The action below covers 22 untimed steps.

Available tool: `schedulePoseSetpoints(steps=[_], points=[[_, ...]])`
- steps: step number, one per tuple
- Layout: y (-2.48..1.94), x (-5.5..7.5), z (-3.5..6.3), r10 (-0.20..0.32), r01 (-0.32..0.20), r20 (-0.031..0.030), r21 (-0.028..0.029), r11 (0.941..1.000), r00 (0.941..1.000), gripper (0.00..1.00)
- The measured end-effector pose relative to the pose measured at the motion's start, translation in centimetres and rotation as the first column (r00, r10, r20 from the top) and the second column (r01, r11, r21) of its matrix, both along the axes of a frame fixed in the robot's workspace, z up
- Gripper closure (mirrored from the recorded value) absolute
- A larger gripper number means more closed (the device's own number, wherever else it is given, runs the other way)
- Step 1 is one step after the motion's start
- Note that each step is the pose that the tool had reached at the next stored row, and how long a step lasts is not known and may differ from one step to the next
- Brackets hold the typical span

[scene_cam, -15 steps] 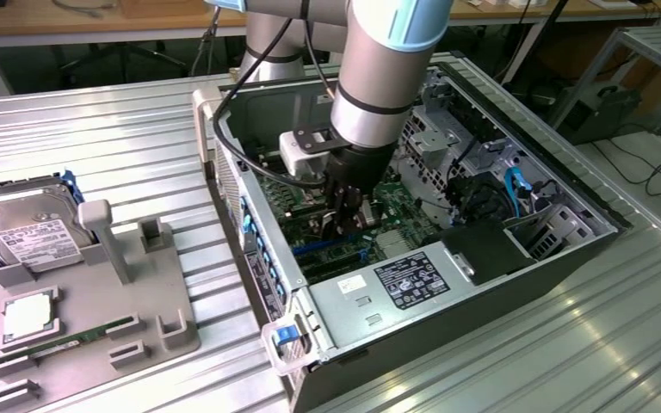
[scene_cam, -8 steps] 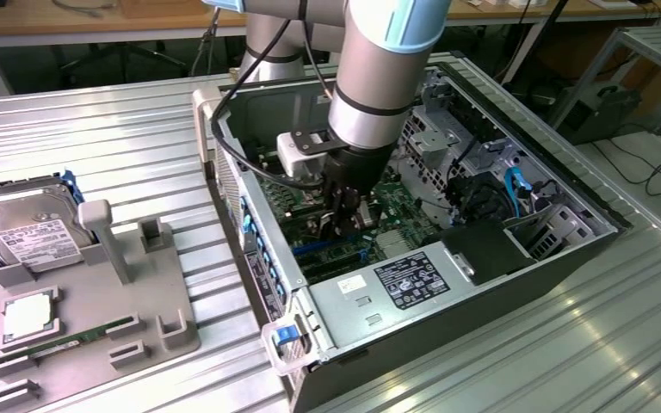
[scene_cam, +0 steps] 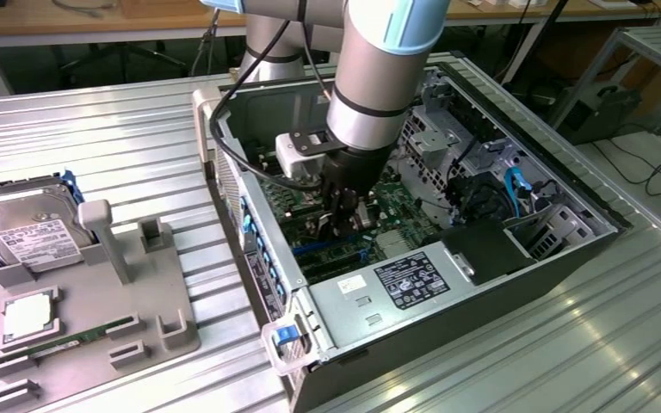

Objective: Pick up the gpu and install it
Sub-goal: 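Insert the gpu into the slot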

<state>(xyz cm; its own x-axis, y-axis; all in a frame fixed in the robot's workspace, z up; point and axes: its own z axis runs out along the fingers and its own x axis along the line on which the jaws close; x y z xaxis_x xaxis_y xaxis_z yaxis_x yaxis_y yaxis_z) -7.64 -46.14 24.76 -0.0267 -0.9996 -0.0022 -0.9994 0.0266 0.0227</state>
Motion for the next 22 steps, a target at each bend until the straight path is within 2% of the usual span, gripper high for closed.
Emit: schedulePoseSetpoints(steps=[14,16,18,20,22], points=[[0.03,0.18,-0.09,0.0,0.0,-0.0001,0.0006,1.0,1.0,0.72],[0.15,0.18,-0.09,0.0,0.0,-0.0001,0.0006,1.0,1.0,0.72],[0.28,0.18,-0.09,0.0,0.0,-0.0001,-0.0011,1.0,1.0,0.72],[0.32,0.18,-0.1,0.0,0.0,-0.0001,-0.0055,1.0,1.0,0.72],[0.33,0.14,-0.1,0.0,0.0,-0.0002,-0.0058,1.0,1.0,0.72]])
